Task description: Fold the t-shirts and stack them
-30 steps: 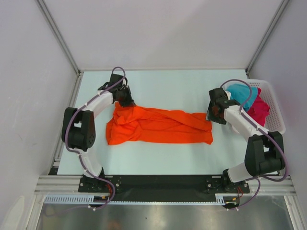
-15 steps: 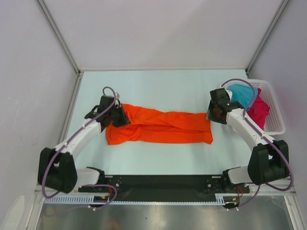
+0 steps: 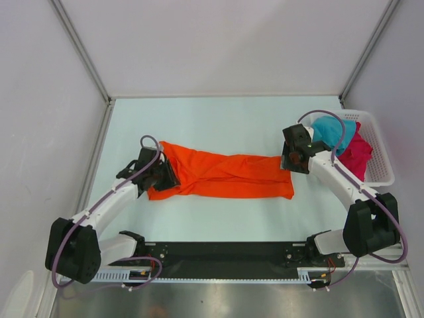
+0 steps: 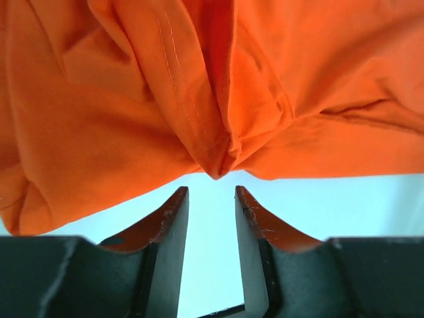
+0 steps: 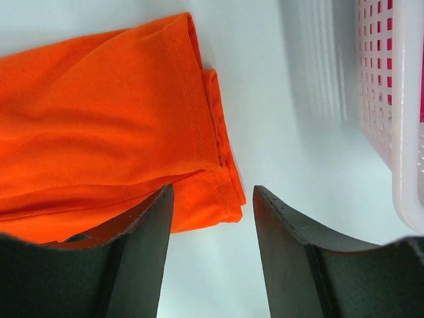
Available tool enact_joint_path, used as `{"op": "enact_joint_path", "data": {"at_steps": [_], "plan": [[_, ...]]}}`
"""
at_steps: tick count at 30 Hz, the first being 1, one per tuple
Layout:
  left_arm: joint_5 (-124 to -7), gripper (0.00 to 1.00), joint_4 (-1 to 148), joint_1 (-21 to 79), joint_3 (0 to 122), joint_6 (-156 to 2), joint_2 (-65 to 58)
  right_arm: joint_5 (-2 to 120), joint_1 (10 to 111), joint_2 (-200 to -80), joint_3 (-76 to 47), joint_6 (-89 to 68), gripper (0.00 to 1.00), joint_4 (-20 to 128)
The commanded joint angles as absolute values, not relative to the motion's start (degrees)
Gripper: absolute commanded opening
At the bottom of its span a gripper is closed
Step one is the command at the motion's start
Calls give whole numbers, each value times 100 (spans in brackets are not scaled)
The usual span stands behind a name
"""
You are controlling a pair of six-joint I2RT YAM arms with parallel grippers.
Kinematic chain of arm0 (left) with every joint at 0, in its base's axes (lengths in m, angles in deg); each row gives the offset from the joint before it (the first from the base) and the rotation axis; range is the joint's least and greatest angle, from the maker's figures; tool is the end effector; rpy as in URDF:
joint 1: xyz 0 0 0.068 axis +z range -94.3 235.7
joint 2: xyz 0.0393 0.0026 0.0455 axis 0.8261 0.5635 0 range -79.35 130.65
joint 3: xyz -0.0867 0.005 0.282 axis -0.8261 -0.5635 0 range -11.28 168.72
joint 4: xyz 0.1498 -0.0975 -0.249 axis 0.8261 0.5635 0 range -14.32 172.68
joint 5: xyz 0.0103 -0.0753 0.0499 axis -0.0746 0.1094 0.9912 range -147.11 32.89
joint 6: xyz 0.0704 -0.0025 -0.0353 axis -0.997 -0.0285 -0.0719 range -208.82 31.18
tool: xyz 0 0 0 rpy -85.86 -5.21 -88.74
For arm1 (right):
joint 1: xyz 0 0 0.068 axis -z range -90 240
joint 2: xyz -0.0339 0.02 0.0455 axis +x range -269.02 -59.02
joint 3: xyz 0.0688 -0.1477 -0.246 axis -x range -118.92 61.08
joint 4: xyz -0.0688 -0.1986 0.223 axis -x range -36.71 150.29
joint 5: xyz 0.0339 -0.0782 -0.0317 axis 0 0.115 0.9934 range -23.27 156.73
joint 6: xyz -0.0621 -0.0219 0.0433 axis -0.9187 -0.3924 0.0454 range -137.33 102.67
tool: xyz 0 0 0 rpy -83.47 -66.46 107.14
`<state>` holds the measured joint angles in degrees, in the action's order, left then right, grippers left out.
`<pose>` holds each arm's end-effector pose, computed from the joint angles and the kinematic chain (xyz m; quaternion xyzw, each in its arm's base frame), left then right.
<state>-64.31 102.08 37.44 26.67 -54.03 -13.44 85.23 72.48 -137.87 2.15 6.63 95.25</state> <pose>0.2553 -0.0932 0.1766 -0.1176 0.9430 -0.1899 0.2466 0.3165 0.0774 0.2299 0.0928 0.9537 -0.0609 0.2795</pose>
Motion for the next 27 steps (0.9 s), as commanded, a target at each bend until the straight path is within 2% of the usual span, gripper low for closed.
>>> {"op": "enact_joint_path", "data": {"at_steps": [1, 8, 21, 24, 26, 27], "plan": [[-5878, 41, 10275, 3707, 3301, -5375, -1335, 8712, 7216, -13689, -35, 693, 56, 9592], [-5096, 52, 10477, 3725, 3987, -5551, -738, 8756, 7260, -13891, -176, 596, 57, 9583], [-4867, 54, 10188, 3988, 4251, -5692, 352, 8721, 7321, -14067, -105, 517, 57, 9478], [-4963, 47, 10065, 4006, 4242, -5665, 511, 8712, 7339, -14102, -114, 499, 56, 9460], [-5068, 19, 9995, 4015, 4242, -5656, 564, 8703, 7356, -14120, -123, 482, 56, 9443], [-5069, 8, 9986, 4015, 4251, -5648, 564, 8712, 7365, -14120, -114, 482, 56, 9451]]}}
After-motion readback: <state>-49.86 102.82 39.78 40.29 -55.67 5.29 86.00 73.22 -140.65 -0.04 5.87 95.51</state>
